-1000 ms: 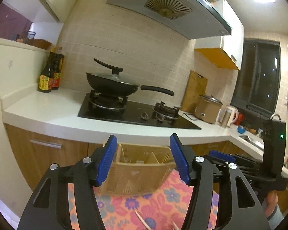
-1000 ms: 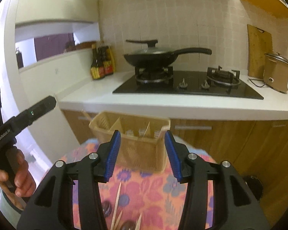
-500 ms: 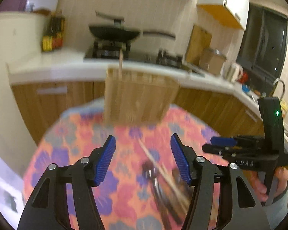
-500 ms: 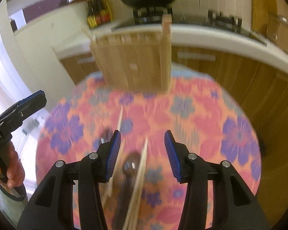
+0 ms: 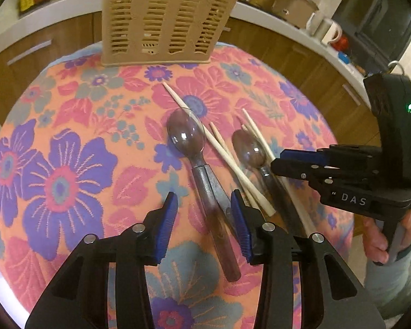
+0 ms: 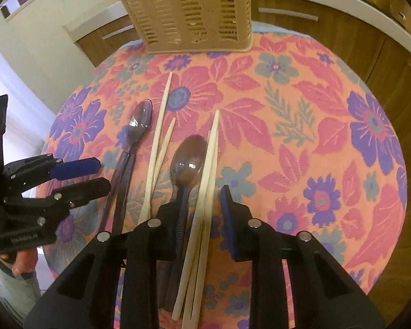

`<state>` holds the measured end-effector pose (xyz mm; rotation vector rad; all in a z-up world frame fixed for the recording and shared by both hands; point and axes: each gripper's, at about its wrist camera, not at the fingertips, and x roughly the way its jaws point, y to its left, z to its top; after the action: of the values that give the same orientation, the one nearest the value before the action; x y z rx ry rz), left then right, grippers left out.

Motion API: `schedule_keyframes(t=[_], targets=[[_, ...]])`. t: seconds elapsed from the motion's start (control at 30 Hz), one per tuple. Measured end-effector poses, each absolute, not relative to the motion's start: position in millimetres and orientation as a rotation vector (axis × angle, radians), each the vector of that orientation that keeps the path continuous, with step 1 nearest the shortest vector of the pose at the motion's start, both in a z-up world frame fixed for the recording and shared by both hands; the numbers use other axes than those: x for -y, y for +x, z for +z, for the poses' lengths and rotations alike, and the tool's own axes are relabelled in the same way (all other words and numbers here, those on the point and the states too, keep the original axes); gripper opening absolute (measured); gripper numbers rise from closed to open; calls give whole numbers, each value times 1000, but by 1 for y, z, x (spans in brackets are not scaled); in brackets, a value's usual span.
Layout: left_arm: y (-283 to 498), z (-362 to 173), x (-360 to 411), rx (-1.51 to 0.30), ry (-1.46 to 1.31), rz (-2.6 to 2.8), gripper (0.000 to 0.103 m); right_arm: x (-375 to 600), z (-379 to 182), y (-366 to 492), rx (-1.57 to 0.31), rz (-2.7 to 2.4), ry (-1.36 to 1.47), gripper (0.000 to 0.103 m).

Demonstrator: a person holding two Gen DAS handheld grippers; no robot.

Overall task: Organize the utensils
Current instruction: 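Grasp a single wooden chopstick with the right tool while the left tool grasps a clear spoon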

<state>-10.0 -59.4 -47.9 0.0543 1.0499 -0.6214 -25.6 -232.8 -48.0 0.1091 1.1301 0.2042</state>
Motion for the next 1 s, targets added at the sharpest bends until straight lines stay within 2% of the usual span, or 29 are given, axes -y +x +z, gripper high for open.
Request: schedule_keyframes(t=[0.07,0.23,0.27,0.33,0.4,0.53,0.67,1.0], targets=[[-8,-51,64,-1066,68,-607,28,234,-50,-23,-1139,199,120,18],[-3,-51,81,-1074,142,-547,23,235,-54,-21,-1153,190,131,15],[-2,-49,84,-1074,160,-540,19,234,-54,-21,-1156,186,124,10],[0,-47,86,-1076,173,-528,13,233,-54,-18,-1164,188,113,9],[2,-47,83,-1074,158,-522,11,235,-55,-18,-1167,194,124,9],[2,-42,70,-1058,61,-556,1,248,-54,-21,-1158,210,203,4],[1,-37,55,-1050,4,-556,0,260,-45,-24,-1134,221,258,4],[3,-43,27,-1091,-28,-483,2,280,-50,-22,-1145,103,183,4]])
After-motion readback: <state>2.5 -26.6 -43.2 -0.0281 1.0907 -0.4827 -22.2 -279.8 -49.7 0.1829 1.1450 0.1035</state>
